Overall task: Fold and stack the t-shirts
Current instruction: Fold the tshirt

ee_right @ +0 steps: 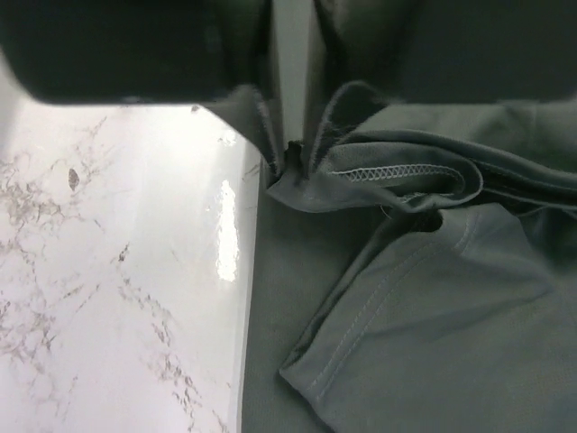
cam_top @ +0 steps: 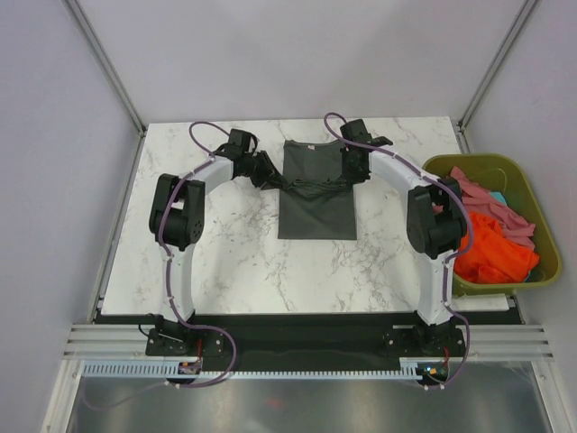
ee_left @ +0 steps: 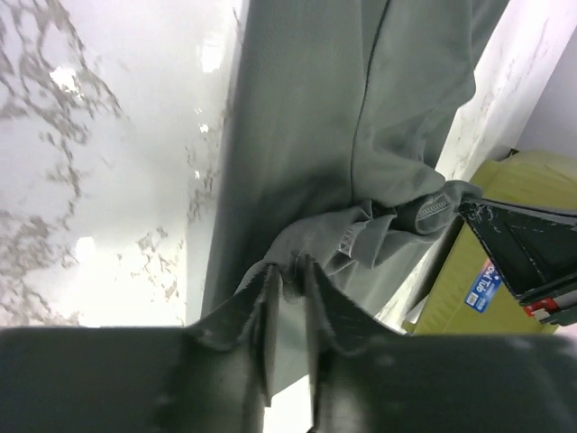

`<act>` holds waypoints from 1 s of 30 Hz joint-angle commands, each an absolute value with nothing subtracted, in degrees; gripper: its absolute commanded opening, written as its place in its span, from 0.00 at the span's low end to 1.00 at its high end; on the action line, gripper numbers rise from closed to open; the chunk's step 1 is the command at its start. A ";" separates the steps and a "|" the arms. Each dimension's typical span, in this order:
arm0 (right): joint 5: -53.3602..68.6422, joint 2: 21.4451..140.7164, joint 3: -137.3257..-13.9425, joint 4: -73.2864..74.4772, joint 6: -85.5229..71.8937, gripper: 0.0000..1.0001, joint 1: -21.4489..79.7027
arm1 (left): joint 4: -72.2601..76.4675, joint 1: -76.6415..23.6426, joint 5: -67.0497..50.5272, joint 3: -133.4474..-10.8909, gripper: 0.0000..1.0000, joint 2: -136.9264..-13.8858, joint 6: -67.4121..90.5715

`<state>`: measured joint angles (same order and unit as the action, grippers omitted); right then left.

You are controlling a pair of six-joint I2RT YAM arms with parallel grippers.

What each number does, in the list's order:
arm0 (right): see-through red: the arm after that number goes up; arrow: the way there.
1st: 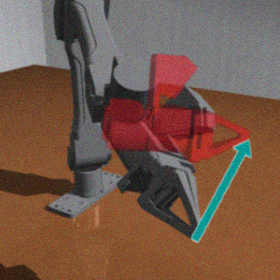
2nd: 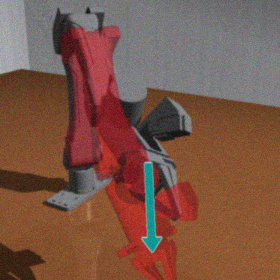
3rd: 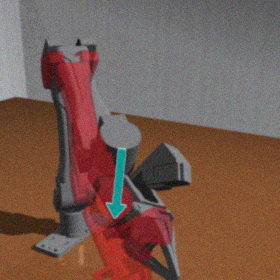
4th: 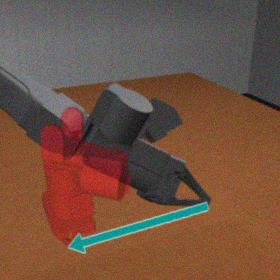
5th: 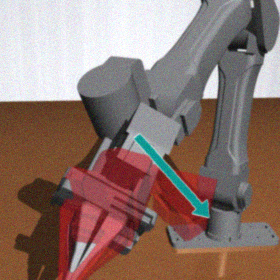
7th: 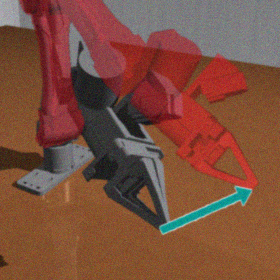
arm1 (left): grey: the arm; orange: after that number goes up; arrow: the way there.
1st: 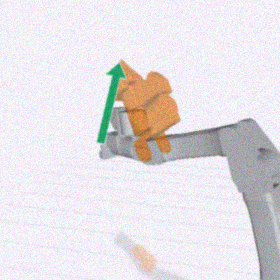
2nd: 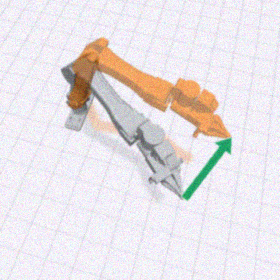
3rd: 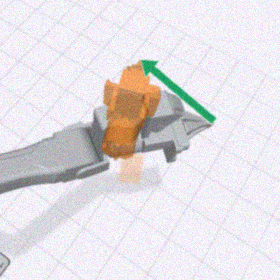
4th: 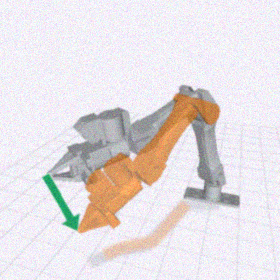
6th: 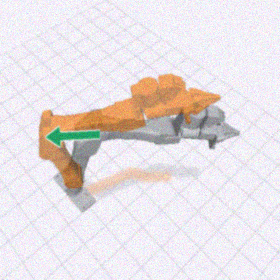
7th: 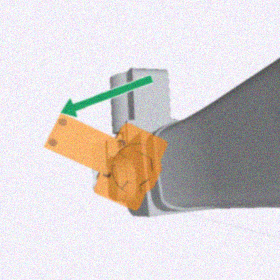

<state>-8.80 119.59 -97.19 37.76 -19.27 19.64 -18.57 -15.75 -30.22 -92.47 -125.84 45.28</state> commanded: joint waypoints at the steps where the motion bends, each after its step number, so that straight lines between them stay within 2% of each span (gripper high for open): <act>1: -10.71 120.50 -102.82 36.56 -18.72 0.25 19.25 | -18.81 -15.03 -32.43 -96.33 0.36 -125.43 40.96; 2: -11.68 120.50 -103.96 37.69 -19.24 0.33 18.90 | -18.81 -14.94 -31.91 -95.89 0.39 -124.64 39.65; 5: -11.43 117.26 -103.02 39.11 -21.18 0.36 18.98 | -18.72 -15.03 -29.62 -93.97 0.43 -120.69 36.22; 7: -9.77 114.28 -99.07 37.71 -21.80 0.29 19.16 | -18.63 -15.81 -28.57 -92.47 0.42 -118.84 35.60; 8: -7.32 113.39 -97.66 36.92 -21.97 0.21 19.25 | -18.63 -16.17 -28.30 -91.16 0.39 -118.31 34.81; 9: -5.99 112.86 -95.21 35.61 -22.15 0.17 19.34 | -18.55 -16.69 -27.78 -90.62 0.38 -117.60 34.72; 11: -2.66 111.63 -92.91 33.58 -22.85 0.13 19.60 | -18.54 -18.10 -28.03 -90.09 0.36 -118.29 34.28; 18: -0.52 113.90 -89.56 29.89 -23.56 0.13 19.60 | -18.37 -19.51 -29.35 -91.93 0.33 -122.43 34.37; 30: -4.48 123.13 -96.59 28.39 -24.08 0.14 15.91 | -18.37 -18.99 -23.47 -100.81 0.33 -131.66 33.40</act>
